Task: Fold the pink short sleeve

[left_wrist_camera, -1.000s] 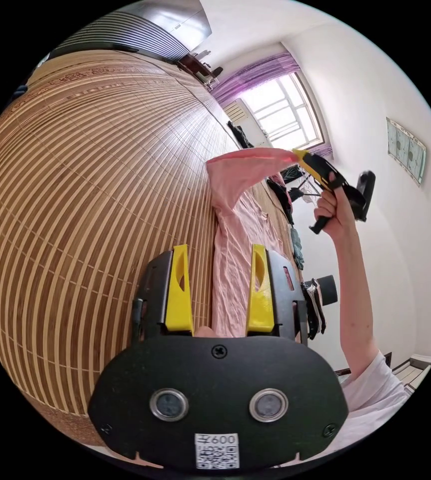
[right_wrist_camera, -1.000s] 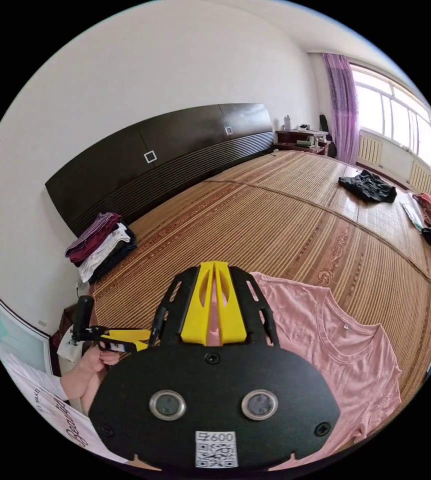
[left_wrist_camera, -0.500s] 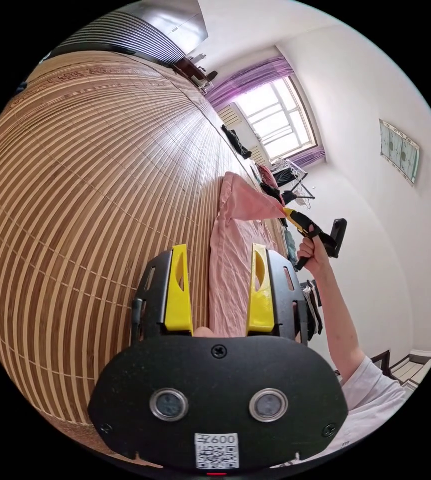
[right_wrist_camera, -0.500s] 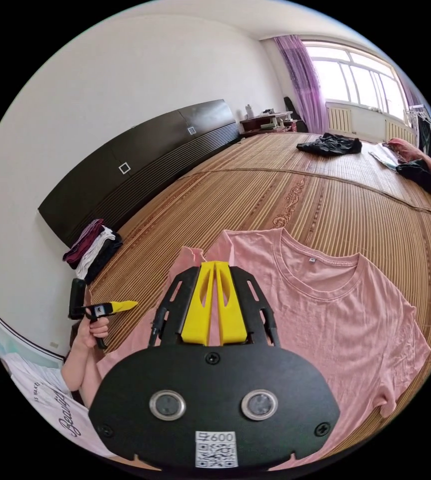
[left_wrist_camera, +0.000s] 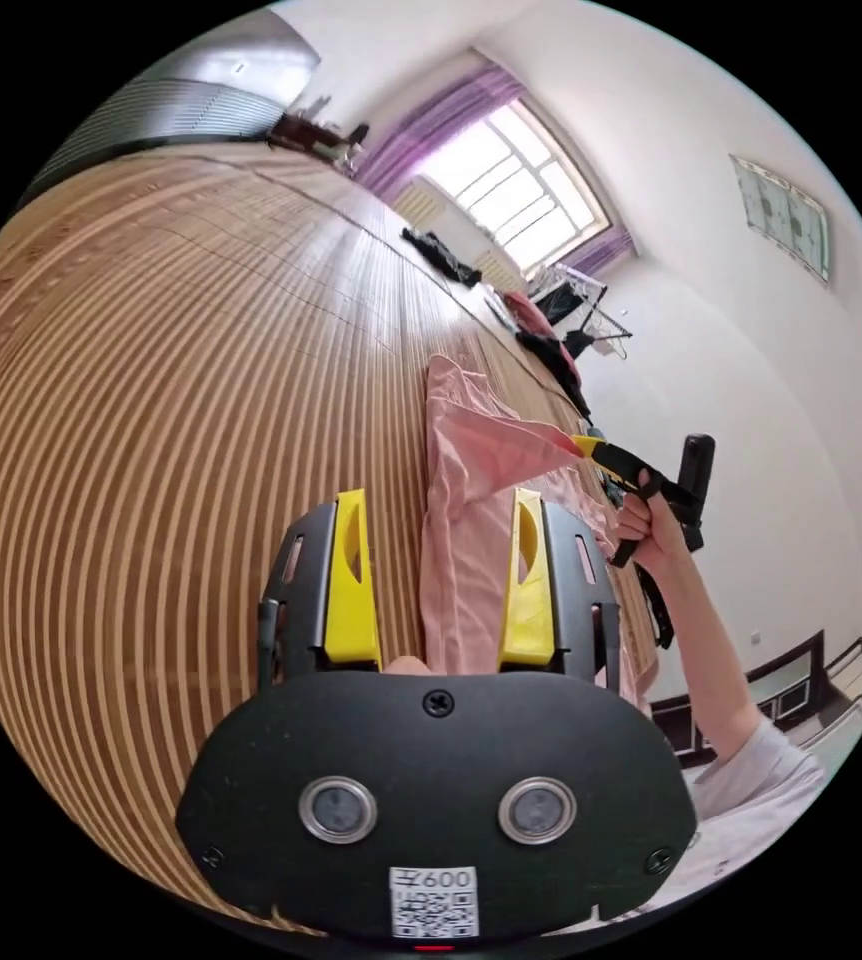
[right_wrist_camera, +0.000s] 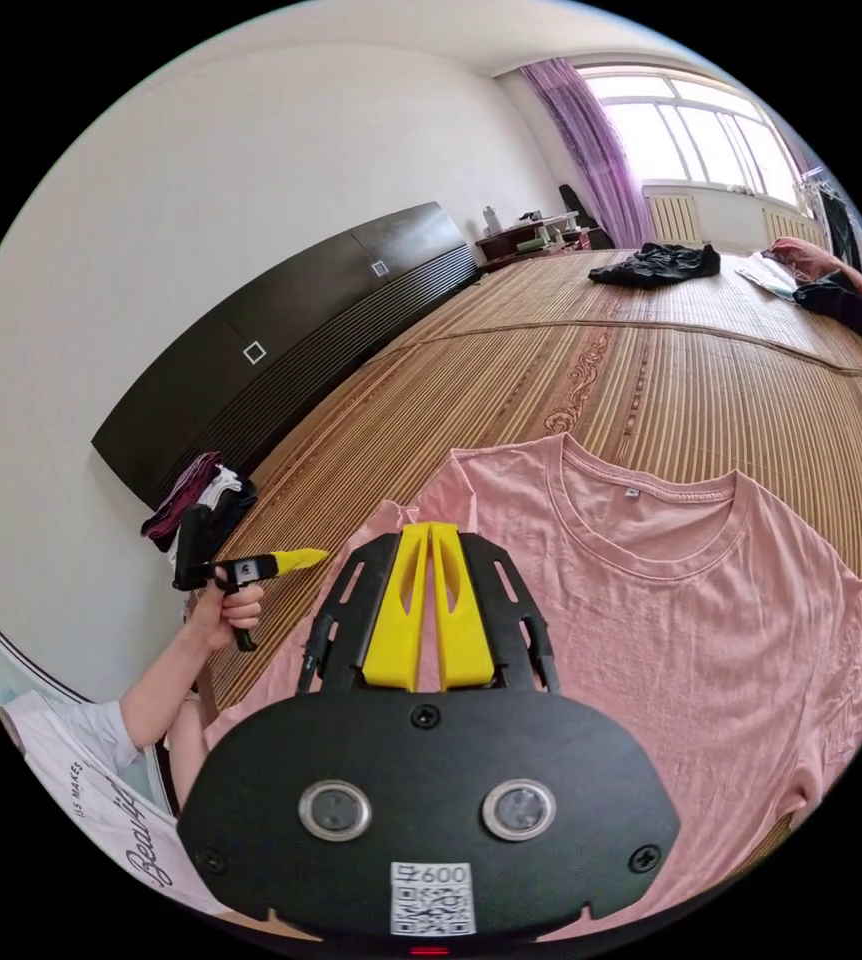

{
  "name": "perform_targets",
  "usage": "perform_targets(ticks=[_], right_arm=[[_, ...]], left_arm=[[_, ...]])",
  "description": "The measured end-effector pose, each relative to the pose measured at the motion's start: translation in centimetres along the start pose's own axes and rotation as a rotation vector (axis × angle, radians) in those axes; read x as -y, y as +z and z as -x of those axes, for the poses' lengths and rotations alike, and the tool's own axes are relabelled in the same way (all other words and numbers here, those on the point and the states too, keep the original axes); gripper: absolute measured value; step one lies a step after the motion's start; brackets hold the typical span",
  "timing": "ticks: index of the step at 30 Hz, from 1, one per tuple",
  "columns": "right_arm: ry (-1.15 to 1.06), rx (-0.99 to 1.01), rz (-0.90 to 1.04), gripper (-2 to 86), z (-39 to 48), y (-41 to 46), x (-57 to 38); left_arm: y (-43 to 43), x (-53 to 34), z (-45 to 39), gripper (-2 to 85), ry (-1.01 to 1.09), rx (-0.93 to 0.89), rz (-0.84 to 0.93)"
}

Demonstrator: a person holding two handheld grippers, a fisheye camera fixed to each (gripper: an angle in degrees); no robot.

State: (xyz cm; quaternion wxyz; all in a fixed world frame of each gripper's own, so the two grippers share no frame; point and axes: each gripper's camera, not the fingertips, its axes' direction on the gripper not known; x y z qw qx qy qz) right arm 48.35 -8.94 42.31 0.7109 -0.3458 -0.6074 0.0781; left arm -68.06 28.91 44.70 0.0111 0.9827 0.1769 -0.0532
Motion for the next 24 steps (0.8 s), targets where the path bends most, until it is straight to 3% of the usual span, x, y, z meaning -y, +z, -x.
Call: perform_targets(ticks=[4,8,10,15,17,24], right_arm=[[-0.037,0.033,0.007,-0.9,2.0,-1.3,1.9],[-0.053,0.029,0.040,-0.9,2.5,-1.4,3.8],[-0.054,0.022,0.048,-0.9,2.6,-1.5,4.3],[-0.045,0.029,0.041,-0.9,3.1,-2.9,5.2],[-0.051,0.007,0.033,-0.9,3.4,-3.9,5.6],[0.010,-0.083,0.049,-0.8,1.7,-3.8,4.6]], left_arm=[[4.1,4.9,-0.7,18.3,0.032,0.122,0.010],[8.0,5.4,0.5,12.5,0.033,0.061,0.126],[8.1,4.1,0.6,4.9,0.067,0.041,0.082],[6.1,-1.2,0.7,3.2,0.137,-0.095,-0.077],[5.4,-4.1,-0.7,2.9,0.276,-0.267,-0.065],[8.9,-17.7,-10.2,4.1,0.869,-0.121,0.079]])
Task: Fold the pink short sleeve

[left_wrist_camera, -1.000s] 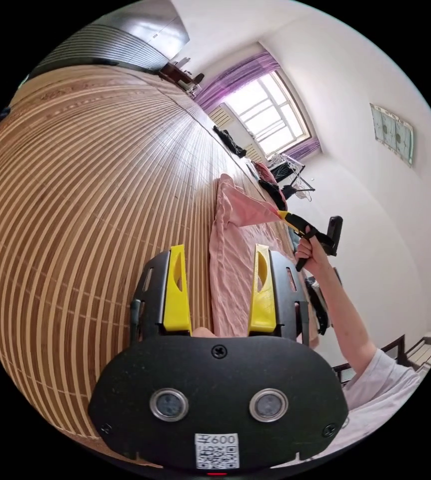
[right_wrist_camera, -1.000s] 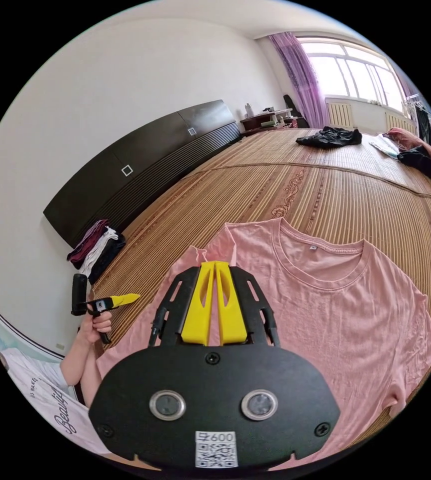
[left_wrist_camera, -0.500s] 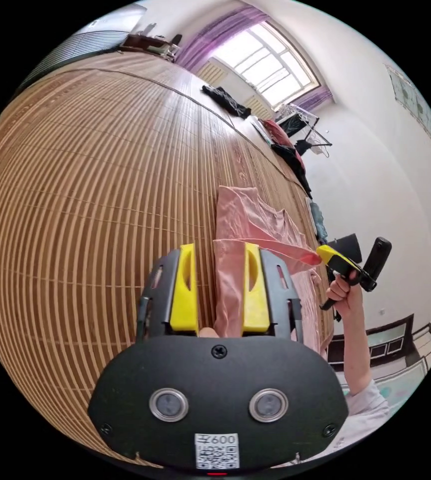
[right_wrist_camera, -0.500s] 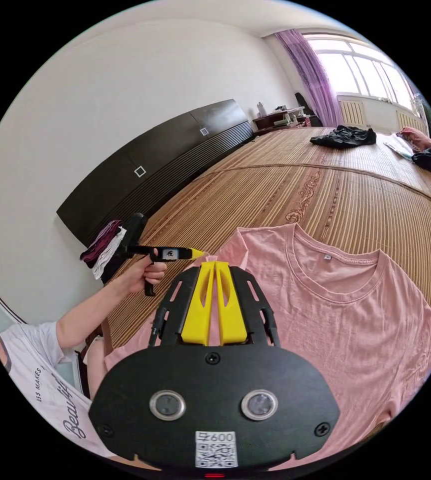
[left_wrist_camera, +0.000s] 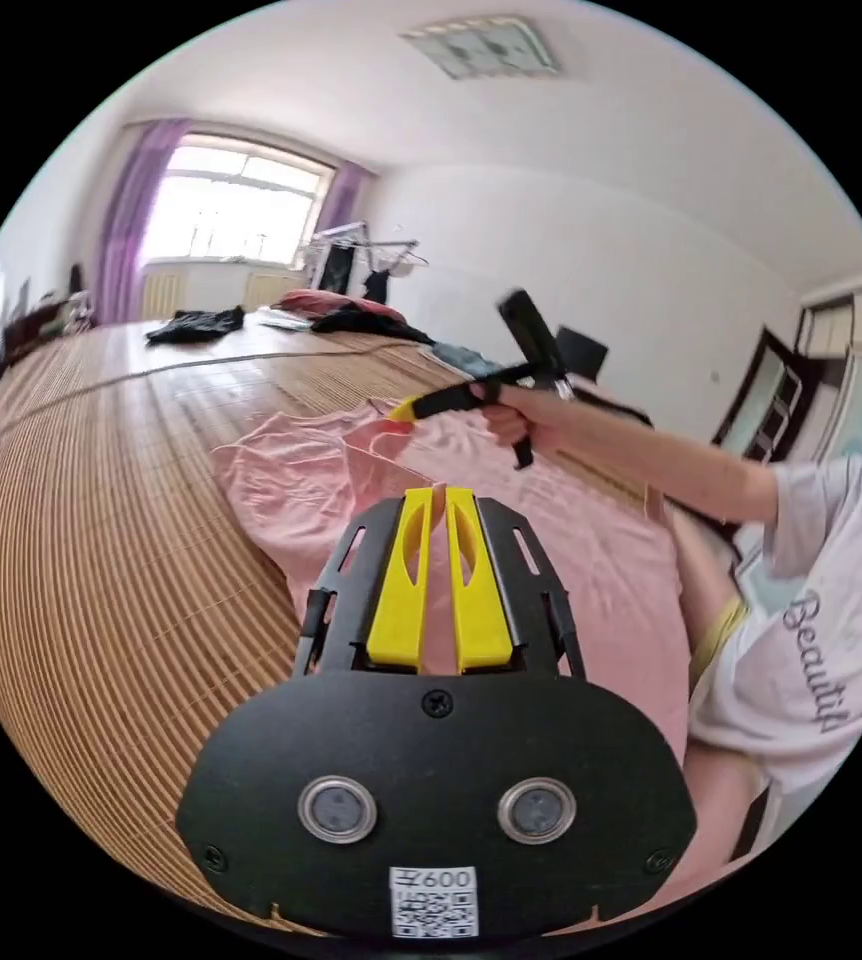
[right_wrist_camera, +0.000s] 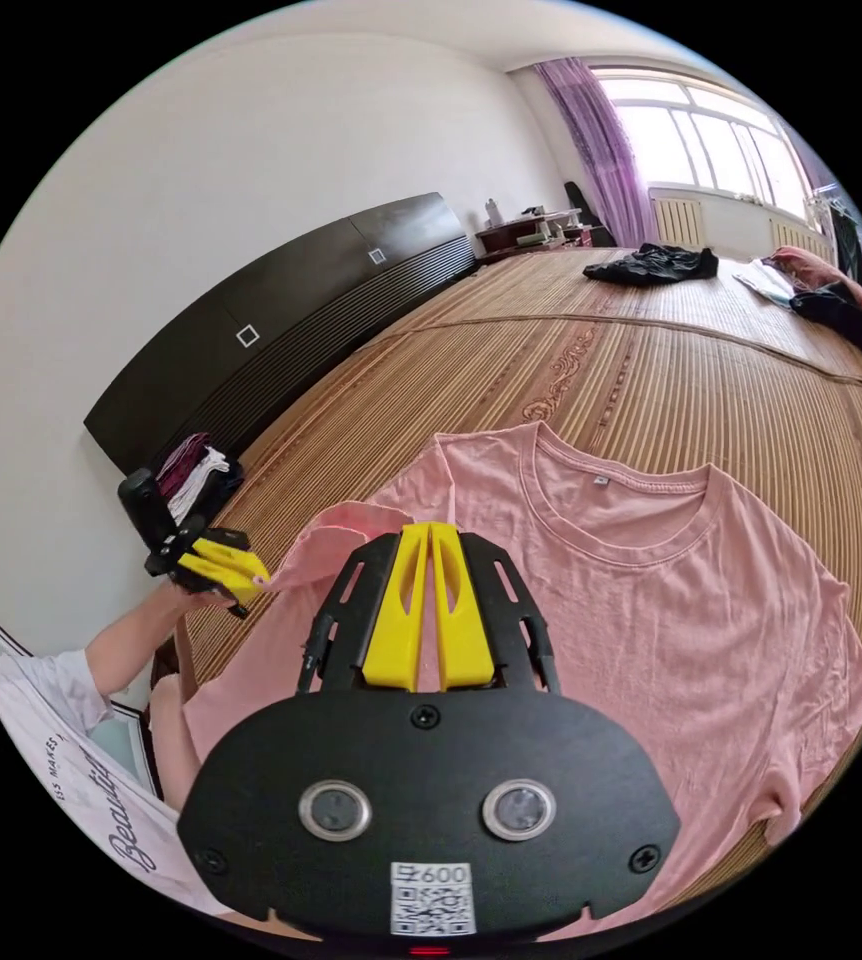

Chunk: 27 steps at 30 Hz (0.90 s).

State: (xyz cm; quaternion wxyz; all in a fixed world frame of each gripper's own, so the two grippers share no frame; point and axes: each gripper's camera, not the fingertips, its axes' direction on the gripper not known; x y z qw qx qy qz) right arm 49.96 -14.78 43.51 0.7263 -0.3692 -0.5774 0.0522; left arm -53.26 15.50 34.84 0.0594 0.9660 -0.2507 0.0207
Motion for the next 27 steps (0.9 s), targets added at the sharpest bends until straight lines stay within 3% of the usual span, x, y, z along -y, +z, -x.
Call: perform_targets(ticks=[2,6,10,13,15,17,20,27], right_arm=[[0.055,-0.024,0.013,-0.8,-1.2,0.9,-0.8],[0.118,-0.029,0.020,-0.7,-2.9,1.5,-2.1],[0.139,-0.022,-0.022,0.0,-3.4,0.2,-2.8],[0.106,-0.121,-0.036,1.6,-1.5,-1.1,-4.0],[0.121,-0.181,-0.023,1.9,-0.2,-1.5,-5.3],[0.105,-0.256,0.057,0.9,1.7,-1.1,-6.9],[0.021,-0.383,0.055,-0.3,4.5,-0.8,-8.9],[0.019,-0.373,0.037,-0.8,3.0,0.6,-11.5]], left_arm=[[3.9,-1.8,-3.6,5.7,0.092,0.064,0.142],[6.4,-5.6,-4.6,14.1,0.078,0.013,0.258],[1.9,-9.0,-4.2,14.1,0.063,0.277,0.089],[1.6,-10.3,-3.9,11.9,0.078,0.494,0.149],[2.7,-10.9,-3.9,10.3,0.127,0.489,0.207],[4.6,-11.6,-3.6,10.2,0.171,0.367,0.258],[7.8,-12.6,-3.4,8.7,0.243,0.421,0.402],[9.7,-14.4,-2.4,3.9,0.245,0.482,0.392]])
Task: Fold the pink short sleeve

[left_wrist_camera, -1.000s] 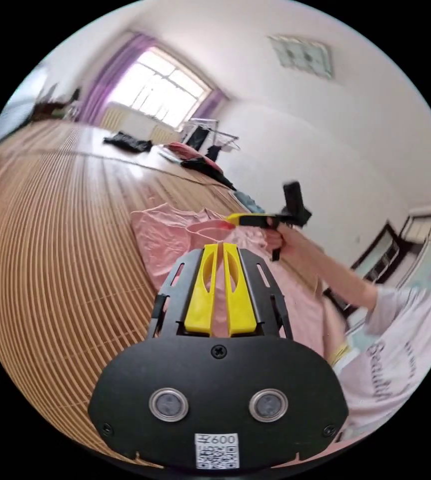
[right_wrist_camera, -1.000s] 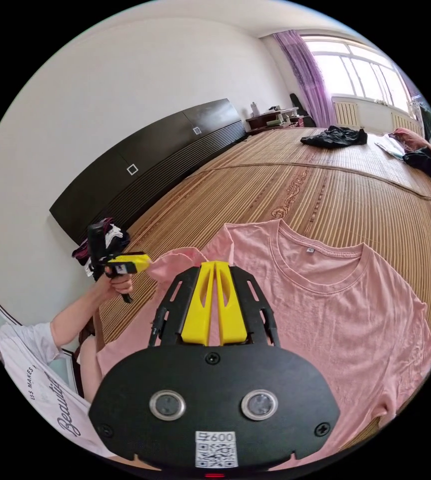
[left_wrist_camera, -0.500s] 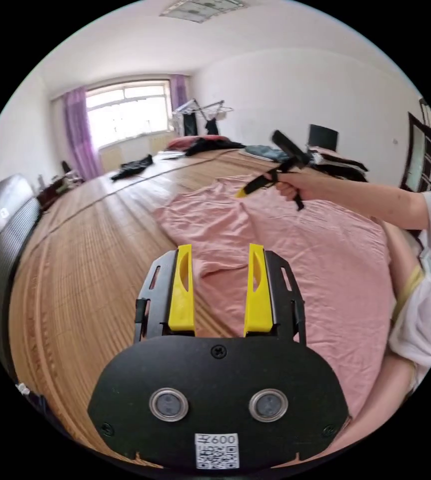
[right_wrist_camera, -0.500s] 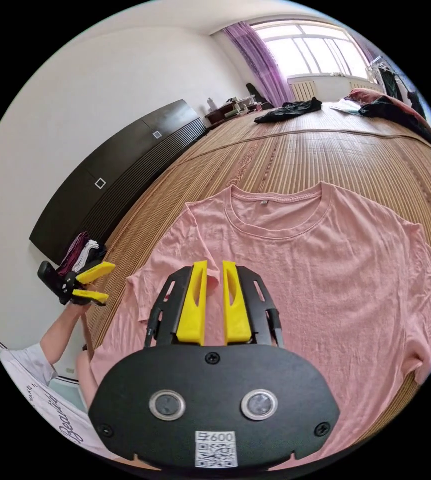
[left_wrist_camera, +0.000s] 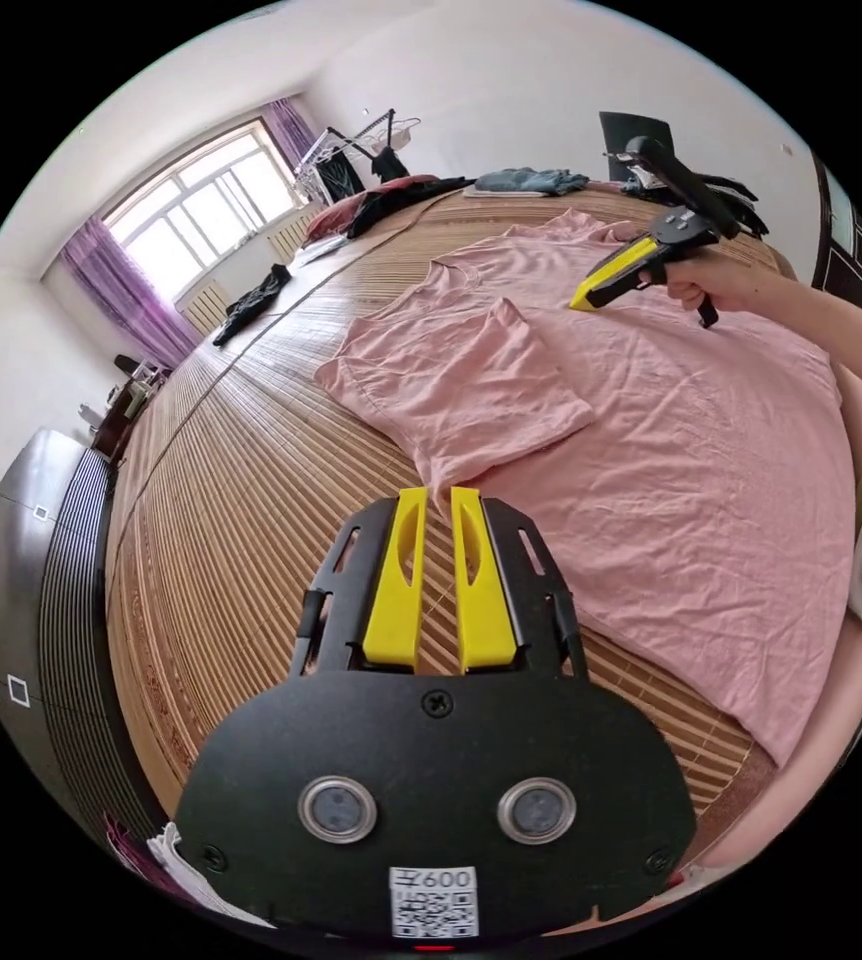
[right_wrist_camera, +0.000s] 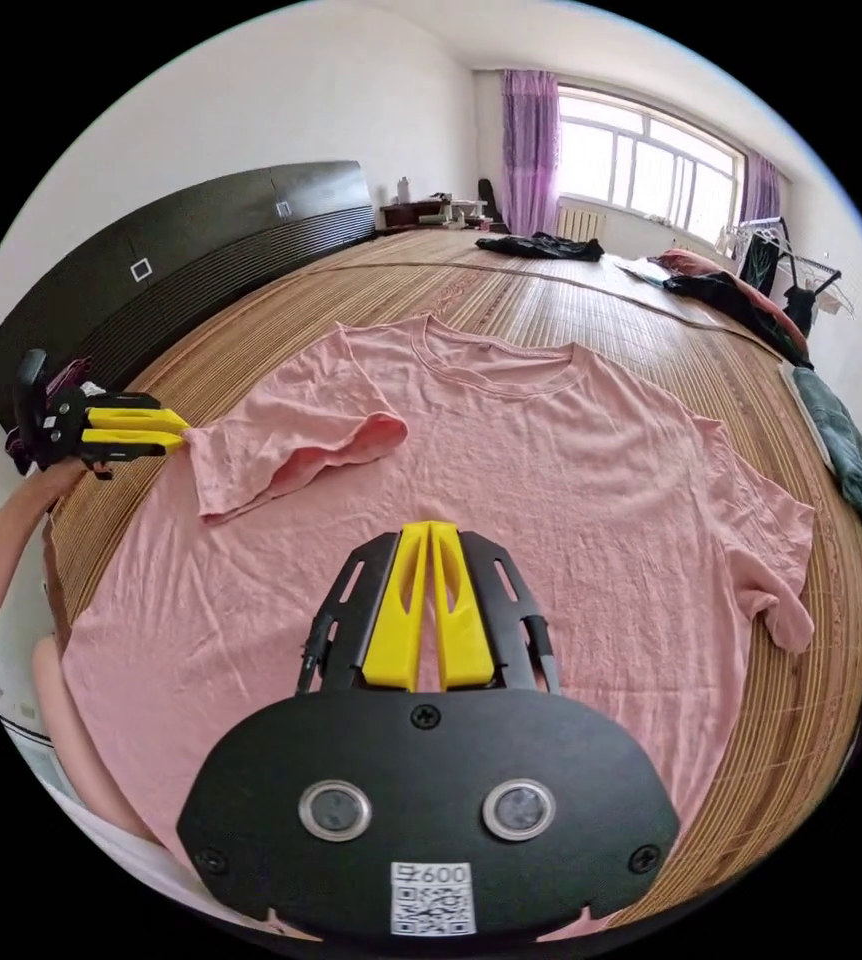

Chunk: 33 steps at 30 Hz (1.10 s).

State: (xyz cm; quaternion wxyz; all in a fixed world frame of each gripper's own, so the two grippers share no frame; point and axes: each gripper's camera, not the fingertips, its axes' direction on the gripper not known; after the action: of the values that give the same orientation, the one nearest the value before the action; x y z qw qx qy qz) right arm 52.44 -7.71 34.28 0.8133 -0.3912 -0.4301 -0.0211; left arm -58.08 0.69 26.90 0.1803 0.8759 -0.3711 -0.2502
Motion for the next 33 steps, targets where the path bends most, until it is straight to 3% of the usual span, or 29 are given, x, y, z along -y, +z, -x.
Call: perform_targets(ticks=[4,8,14,16,18,20,22,25,33], right_arm=[[0.016,0.002,-0.004,-0.8,-0.6,0.1,-0.3],[-0.021,-0.064,-0.008,-0.8,0.3,0.0,-0.7],[-0.010,-0.069,-0.043,-0.1,-0.4,-2.3,-0.1],[-0.049,0.073,-0.147,1.1,-0.2,-4.4,1.2],[-0.178,0.334,-0.103,6.2,0.6,-4.3,4.5],[-0.308,0.559,0.051,12.4,2.4,-1.1,10.2],[-0.386,0.588,0.092,14.1,3.3,1.3,13.9],[-0.393,0.562,0.088,12.2,2.8,5.2,19.4],[-0.378,0.489,0.257,8.5,1.2,15.1,25.4]], left_arm=[[2.0,-1.6,0.2,2.9,0.025,0.077,0.076],[2.8,-3.7,2.1,2.6,-0.074,0.053,0.036],[3.8,-3.6,2.6,1.8,-0.033,0.127,0.074],[3.8,-3.7,2.7,1.4,-0.013,0.155,0.071],[3.9,-3.8,3.5,1.2,-0.010,0.163,0.072],[3.7,-3.9,6.1,1.0,-0.064,0.102,0.076],[3.6,-4.1,9.0,1.0,-0.137,0.009,0.076],[3.4,-4.4,12.5,1.0,-0.184,-0.068,0.068],[1.9,-4.1,17.3,0.9,-0.150,-0.031,0.056]])
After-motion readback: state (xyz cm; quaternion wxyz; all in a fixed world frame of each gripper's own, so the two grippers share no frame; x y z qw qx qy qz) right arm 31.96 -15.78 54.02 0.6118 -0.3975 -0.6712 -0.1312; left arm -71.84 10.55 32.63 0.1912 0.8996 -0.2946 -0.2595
